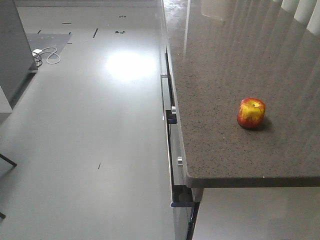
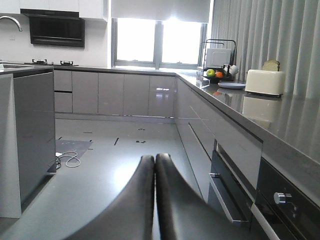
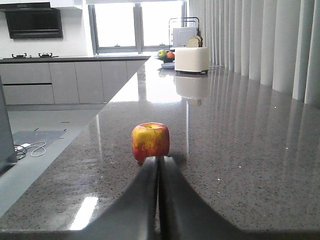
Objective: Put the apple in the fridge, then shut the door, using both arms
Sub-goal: 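Move the right gripper toward the red-yellow apple on the countertop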
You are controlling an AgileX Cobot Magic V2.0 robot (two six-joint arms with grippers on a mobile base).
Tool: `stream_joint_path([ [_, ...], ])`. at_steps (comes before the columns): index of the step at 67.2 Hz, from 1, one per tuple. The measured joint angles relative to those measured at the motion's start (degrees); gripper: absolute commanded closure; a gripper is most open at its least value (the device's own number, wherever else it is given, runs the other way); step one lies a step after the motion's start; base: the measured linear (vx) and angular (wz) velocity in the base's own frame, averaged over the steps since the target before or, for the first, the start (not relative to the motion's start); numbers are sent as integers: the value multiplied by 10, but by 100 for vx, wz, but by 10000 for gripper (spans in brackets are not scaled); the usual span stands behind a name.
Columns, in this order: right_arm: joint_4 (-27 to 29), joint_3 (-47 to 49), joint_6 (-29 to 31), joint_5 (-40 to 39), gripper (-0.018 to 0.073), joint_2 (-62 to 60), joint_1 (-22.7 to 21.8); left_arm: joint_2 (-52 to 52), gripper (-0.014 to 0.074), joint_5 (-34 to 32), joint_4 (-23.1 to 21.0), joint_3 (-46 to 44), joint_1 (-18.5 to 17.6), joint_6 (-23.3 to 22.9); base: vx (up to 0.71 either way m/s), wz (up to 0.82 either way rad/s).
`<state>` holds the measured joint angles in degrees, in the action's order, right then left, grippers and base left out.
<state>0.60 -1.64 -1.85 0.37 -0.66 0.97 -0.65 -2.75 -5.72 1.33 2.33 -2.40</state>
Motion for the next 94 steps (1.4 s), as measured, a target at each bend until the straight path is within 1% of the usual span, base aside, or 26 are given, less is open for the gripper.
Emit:
stream_joint_path([
  [24,0,0,0,-4,562,0,0,0,603,0,0,0,0,0,0,0],
  [33,11,2,-2,-22,562,0,0,0,603,0,0,0,0,0,0,0],
  [39,11,38,1,7,562,0,0,0,603,0,0,0,0,0,0,0],
  [45,8,104,2,65,562,20,0,0,603,0,0,0,0,0,0,0],
  [58,5,270,7,268,562,120,0,0,603,0,0,0,0,0,0,0],
  [63,5,321,12,346,560,168,0,0,603,0,0,0,0,0,0,0],
  [69,6,370,13,419,544,222,0,0,603,0,0,0,0,0,0,0],
  [73,7,396,19,462,513,255,0,0,603,0,0,0,0,0,0,0],
  [79,13,430,25,513,414,312,0,0,603,0,0,0,0,0,0,0],
  [85,22,448,29,530,284,359,0,0,603,0,0,0,0,0,0,0],
  [91,30,457,40,531,115,398,0,0,603,0,0,0,0,0,0,0],
  [94,34,461,52,531,59,419,0,0,603,0,0,0,0,0,0,0],
])
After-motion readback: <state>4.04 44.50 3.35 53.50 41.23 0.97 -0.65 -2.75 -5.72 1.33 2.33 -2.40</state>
